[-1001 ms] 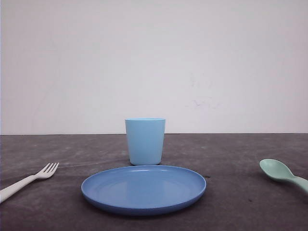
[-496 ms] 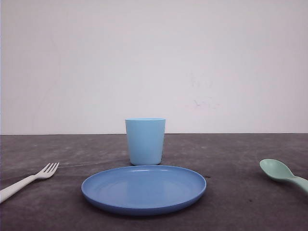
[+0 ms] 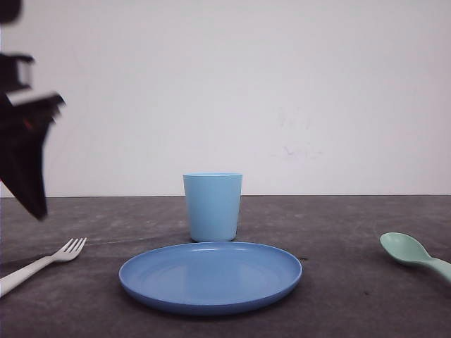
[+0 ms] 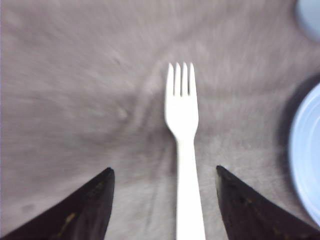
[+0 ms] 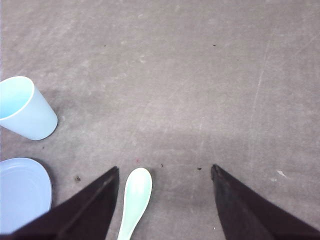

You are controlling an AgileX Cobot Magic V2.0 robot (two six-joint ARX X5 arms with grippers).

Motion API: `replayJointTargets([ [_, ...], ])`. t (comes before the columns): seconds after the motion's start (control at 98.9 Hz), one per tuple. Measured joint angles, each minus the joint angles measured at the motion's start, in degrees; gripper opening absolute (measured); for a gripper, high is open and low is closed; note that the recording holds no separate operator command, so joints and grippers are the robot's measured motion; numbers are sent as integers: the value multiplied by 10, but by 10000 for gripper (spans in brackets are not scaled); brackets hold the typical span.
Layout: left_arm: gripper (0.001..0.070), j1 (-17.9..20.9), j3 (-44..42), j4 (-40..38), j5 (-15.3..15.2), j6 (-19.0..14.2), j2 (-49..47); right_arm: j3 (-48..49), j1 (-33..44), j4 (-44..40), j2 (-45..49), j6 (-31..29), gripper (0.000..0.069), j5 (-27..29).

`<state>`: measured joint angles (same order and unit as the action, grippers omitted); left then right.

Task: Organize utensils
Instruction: 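Lower the left gripper onto the white fork and close it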

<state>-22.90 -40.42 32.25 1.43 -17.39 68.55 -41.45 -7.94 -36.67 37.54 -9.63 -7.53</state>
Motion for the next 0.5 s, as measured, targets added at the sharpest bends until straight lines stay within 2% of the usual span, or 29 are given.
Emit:
replayJointTargets([
  [0.192, 386, -37, 0, -37, -1, -10, 68, 0, 0, -1, 0, -3, 364, 0],
  [0.263, 379, -49, 0, -49, -14, -13, 84, 0, 0, -2, 0, -3, 364, 0],
  [0.384, 313, -64, 0, -56, -41, -15, 104, 0, 0, -6, 0, -3, 364, 0],
  [0.496, 215, -69, 0, -68, -47, -15, 114, 0, 0, -9, 0, -3, 364, 0],
])
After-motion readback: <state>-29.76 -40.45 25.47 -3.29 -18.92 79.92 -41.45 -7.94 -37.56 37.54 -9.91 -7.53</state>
